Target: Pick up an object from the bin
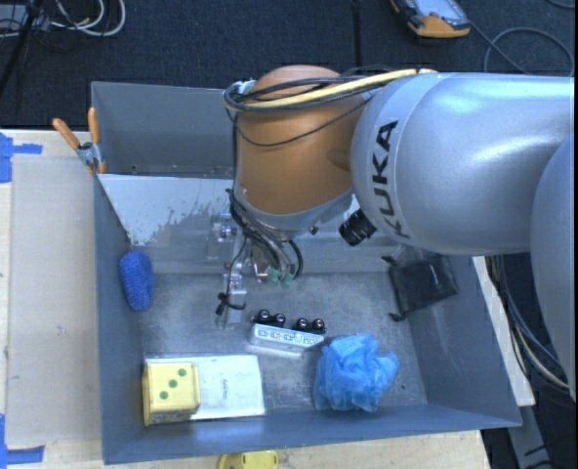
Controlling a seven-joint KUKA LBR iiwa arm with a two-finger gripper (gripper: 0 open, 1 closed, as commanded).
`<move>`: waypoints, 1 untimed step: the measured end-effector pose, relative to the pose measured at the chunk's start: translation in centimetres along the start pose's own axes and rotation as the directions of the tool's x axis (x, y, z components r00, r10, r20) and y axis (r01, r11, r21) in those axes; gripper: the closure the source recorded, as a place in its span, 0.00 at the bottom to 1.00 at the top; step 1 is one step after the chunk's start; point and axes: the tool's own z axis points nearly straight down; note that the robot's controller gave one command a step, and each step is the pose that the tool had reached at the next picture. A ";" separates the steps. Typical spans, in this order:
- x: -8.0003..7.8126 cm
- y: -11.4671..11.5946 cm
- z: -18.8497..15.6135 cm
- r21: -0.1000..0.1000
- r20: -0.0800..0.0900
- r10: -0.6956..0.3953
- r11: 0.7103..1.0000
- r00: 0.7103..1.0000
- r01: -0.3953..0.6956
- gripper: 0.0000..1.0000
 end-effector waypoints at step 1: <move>-0.1 -0.1 -0.5 -0.002 0.007 0.005 1.000 1.000 -0.005 0.00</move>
Offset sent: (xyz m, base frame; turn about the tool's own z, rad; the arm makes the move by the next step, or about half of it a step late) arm -0.0747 0.0387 -0.0763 -0.1938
